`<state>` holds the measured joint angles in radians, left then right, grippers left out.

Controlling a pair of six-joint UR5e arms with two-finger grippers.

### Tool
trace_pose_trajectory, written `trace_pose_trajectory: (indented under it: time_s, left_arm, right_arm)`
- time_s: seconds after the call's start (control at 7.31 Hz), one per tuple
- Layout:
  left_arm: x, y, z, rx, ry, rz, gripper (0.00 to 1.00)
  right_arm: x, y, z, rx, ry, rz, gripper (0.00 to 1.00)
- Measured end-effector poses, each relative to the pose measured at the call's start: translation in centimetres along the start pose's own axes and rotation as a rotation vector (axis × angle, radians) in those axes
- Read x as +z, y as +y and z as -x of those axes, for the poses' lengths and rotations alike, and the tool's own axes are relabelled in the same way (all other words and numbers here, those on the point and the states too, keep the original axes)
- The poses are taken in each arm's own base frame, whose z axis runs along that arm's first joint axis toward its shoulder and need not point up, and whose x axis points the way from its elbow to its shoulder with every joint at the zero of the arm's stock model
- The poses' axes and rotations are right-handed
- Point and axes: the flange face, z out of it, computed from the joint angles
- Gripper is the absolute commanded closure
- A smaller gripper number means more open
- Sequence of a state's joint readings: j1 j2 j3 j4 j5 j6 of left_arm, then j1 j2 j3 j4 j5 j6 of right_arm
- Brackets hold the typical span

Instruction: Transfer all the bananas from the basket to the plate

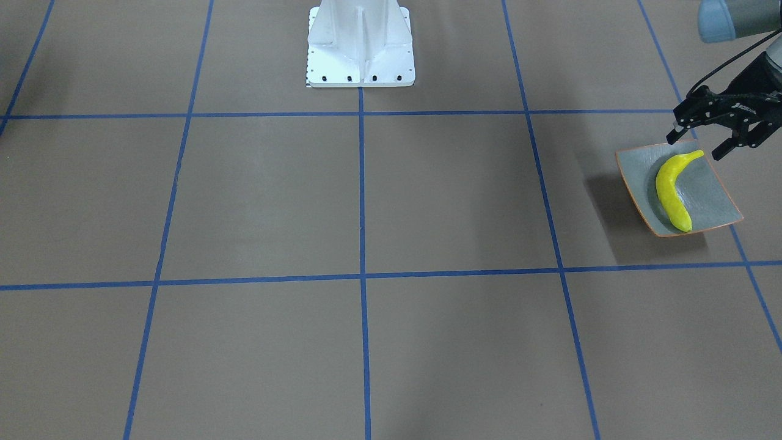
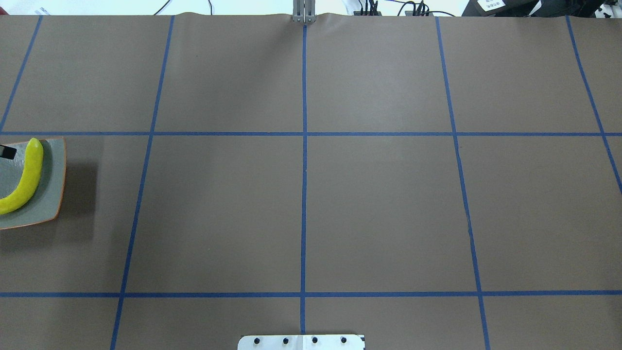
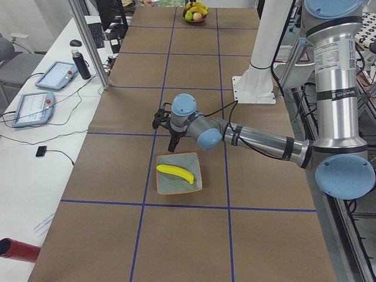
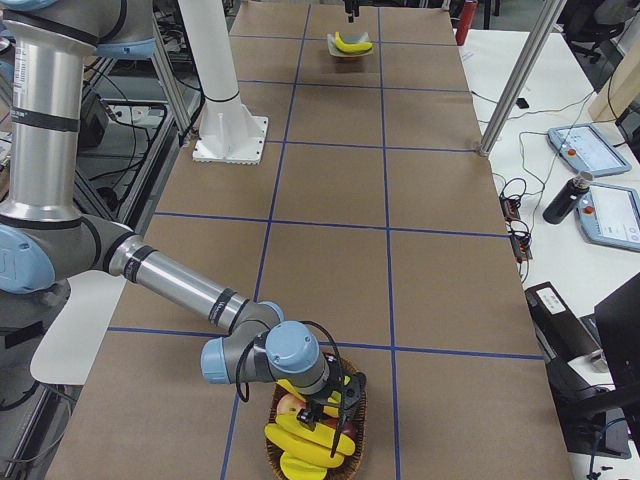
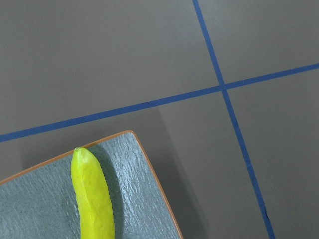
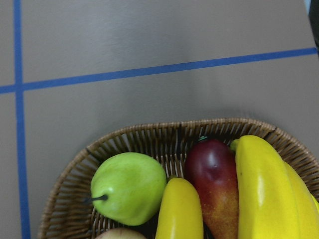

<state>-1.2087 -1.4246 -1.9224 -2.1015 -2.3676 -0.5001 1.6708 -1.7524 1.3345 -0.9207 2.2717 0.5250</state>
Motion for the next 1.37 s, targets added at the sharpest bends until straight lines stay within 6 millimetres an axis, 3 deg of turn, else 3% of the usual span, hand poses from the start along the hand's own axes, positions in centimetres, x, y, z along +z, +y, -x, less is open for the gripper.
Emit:
trace_pose_trajectory:
  time_s: [0.27,0.68,0.82,0.96,1.23,1.37]
  left_arm:
    - [0.0,-0.1,-0.1,0.003,0.000,-0.002,0.00]
    - [0.0,-0.1,-0.2,0.004,0.001,-0.002,0.00]
    - [0.0,-0.1,-0.2,0.005,-0.003,-0.004,0.00]
    - [0.0,-0.1,-0.1,0.004,-0.013,-0.008,0.00]
    - [0.1,-0.1,0.1,0.004,-0.027,-0.014,0.00]
    - [0.1,-0.1,0.1,0.004,-0.028,-0.015,0.00]
  right_arm:
    - [0.7,1.0,0.9,0.056,-0.023,-0.022,0.10]
    - [1.9,3.5,0.5,0.023,-0.032,-0.018,0.12]
    - [2.1,4.1,0.2,0.011,-0.029,-0.015,0.17]
    - [2.2,4.5,0.0,0.000,-0.027,-0.013,0.28]
    - [2.4,4.8,-0.3,-0.009,-0.017,-0.014,0.72]
    - [2.4,4.8,-0.5,-0.014,-0.011,-0.016,0.89]
